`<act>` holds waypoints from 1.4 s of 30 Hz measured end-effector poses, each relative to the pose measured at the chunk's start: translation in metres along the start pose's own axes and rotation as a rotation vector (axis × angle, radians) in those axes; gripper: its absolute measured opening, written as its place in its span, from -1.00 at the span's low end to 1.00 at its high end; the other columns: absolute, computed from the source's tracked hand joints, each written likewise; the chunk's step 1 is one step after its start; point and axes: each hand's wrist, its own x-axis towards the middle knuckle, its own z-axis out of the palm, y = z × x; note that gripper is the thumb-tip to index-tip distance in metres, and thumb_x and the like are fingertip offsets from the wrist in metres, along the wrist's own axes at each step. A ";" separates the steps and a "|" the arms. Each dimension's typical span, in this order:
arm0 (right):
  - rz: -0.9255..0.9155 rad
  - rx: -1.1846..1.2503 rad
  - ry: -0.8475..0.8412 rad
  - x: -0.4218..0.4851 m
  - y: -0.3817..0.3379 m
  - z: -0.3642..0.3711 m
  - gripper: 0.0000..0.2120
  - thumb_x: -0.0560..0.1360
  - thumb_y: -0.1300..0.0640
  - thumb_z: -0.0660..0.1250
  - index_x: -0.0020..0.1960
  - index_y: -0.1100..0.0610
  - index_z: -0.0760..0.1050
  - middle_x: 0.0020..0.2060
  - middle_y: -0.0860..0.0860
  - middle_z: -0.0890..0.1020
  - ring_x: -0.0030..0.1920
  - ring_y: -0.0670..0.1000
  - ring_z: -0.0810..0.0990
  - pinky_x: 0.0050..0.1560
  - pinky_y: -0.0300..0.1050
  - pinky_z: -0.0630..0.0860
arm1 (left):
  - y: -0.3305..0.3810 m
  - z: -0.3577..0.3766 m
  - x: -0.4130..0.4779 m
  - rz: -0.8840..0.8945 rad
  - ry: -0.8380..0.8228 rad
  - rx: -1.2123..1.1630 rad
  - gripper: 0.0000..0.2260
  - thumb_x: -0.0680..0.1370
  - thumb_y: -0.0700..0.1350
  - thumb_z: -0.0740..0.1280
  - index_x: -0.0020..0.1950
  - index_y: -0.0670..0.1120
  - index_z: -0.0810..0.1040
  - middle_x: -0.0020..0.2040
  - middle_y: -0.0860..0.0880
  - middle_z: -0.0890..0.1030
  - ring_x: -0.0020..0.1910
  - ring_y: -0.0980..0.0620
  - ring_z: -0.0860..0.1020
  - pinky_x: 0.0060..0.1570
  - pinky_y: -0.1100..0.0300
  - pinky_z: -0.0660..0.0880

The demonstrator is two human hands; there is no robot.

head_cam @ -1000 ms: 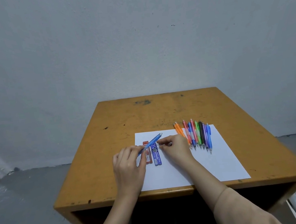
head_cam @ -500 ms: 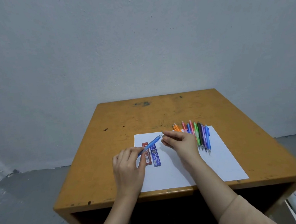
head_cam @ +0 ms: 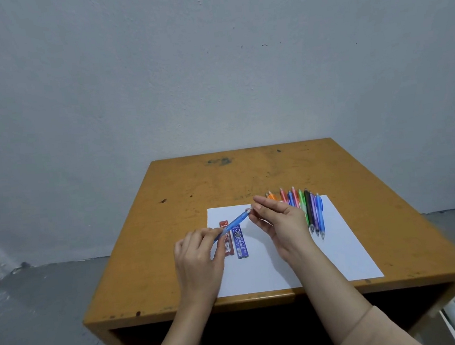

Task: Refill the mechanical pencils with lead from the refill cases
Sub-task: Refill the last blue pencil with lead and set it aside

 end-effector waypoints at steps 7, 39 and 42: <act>-0.018 -0.027 -0.007 -0.001 0.001 0.002 -0.83 0.43 0.40 0.37 -0.03 0.23 0.64 -0.10 0.13 0.69 -0.11 0.03 0.69 -0.07 -0.14 0.64 | -0.001 0.000 0.000 -0.006 0.001 -0.009 -0.67 0.52 0.08 0.21 -0.08 -0.12 0.66 -0.15 0.01 0.64 -0.12 0.12 0.47 -0.11 0.35 0.16; -0.023 -0.088 -0.058 -0.015 0.019 0.006 -0.79 0.45 0.34 0.38 0.08 0.25 0.61 -0.04 0.10 0.69 -0.05 0.05 0.69 -0.07 -0.13 0.62 | 0.002 -0.001 -0.003 0.140 0.099 0.027 -0.76 0.51 -0.01 0.29 -0.10 -0.14 0.66 -0.16 -0.01 0.64 -0.15 0.10 0.48 -0.11 0.28 0.23; 0.006 -0.058 -0.066 -0.016 0.019 0.009 -0.85 0.49 0.27 0.35 0.05 0.23 0.60 -0.05 0.11 0.69 -0.04 0.07 0.69 -0.08 -0.10 0.63 | 0.003 -0.001 -0.003 0.150 0.083 0.030 -0.79 0.49 -0.02 0.31 -0.09 -0.13 0.66 -0.16 0.00 0.64 -0.15 0.10 0.49 -0.10 0.29 0.22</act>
